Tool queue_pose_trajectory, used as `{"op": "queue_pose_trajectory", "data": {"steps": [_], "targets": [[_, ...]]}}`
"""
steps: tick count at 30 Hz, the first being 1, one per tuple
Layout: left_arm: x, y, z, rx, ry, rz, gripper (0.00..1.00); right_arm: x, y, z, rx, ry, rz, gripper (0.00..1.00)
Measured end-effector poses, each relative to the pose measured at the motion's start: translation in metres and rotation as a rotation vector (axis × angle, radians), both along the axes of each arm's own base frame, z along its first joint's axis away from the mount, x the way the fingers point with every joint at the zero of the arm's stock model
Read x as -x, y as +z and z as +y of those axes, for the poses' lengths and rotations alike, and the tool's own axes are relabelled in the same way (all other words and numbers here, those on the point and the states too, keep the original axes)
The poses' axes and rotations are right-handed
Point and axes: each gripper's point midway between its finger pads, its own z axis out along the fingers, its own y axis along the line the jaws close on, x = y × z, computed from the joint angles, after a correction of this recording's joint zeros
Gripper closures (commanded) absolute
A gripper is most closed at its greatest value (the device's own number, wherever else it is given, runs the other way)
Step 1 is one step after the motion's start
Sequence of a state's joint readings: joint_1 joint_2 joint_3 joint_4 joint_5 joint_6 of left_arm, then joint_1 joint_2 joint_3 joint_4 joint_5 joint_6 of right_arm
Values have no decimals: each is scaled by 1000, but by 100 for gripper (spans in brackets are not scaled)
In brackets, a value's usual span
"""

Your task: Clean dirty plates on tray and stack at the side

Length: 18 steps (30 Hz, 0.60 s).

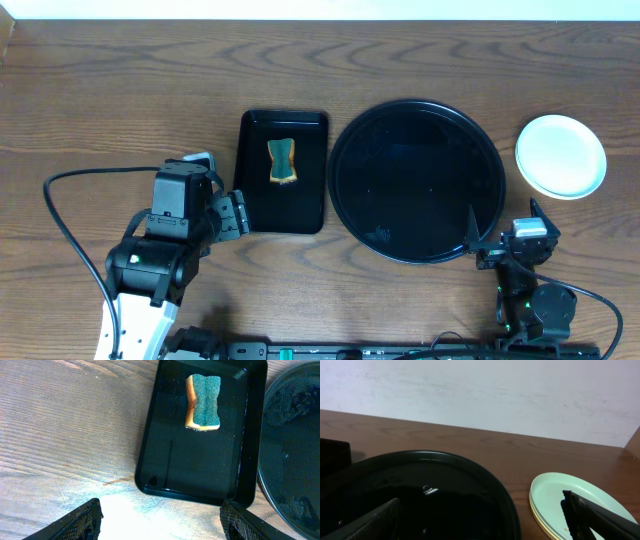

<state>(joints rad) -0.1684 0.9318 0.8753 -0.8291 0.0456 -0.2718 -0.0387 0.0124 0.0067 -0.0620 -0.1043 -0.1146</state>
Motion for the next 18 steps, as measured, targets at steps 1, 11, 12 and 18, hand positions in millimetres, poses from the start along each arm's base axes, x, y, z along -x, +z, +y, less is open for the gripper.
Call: {"op": "queue_pose_trajectory", "data": {"steps": [1,11,12,18], "targets": [[0,0,0,0,0,0,23,0,0,0,0,0,0,1],[0,0,0,-4,-5,0,8,0,0,0,0,0,0,1],[0,0,0,-4,-6,0,8,0,0,0,0,0,0,1],[2,2,9,-58,-12,-49,8,0,0,0,0,0,1,1]]}}
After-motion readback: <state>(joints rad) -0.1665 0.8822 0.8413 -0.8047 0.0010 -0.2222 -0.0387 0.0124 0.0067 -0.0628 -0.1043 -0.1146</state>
